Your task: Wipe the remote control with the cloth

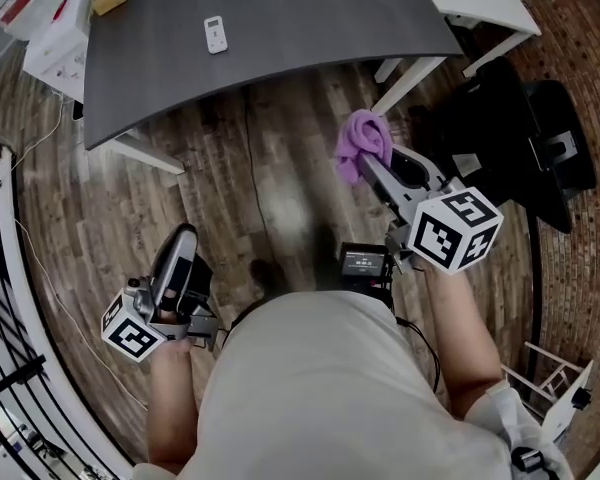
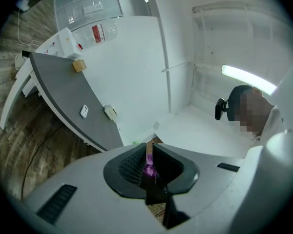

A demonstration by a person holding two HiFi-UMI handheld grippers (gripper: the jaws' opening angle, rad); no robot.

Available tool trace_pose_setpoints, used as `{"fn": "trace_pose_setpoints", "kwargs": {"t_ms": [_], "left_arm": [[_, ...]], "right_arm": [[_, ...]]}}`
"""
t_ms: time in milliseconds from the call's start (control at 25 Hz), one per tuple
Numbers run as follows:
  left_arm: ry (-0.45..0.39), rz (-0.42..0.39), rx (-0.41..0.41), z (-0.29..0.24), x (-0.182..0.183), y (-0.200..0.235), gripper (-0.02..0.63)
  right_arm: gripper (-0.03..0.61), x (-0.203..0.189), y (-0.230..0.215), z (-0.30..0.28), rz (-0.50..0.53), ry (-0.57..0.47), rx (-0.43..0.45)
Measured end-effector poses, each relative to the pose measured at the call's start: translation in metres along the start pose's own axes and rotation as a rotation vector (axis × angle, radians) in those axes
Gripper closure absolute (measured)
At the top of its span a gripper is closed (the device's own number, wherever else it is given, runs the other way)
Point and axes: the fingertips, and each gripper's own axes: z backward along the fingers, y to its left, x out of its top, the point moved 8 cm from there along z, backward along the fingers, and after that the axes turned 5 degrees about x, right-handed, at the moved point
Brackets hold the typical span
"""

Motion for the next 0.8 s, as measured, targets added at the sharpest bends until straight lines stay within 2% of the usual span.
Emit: {"fn": "trace_pose_setpoints", "kwargs": {"t_ms": [320,800], "left_arm": [[0.034,-0.004,-0.011,-0.007,-0.011,0.0,0.575],[0.044,-0.009,-0.06,-0.023,-0.01,-0.012,0.575]], "right_arm": [[0.477,-0.006,-0.001,0.008,0.048,0.007,-0.031],[0.477,0.01,-0.005,0.014,0.07,-0.012,-0.045]]}}
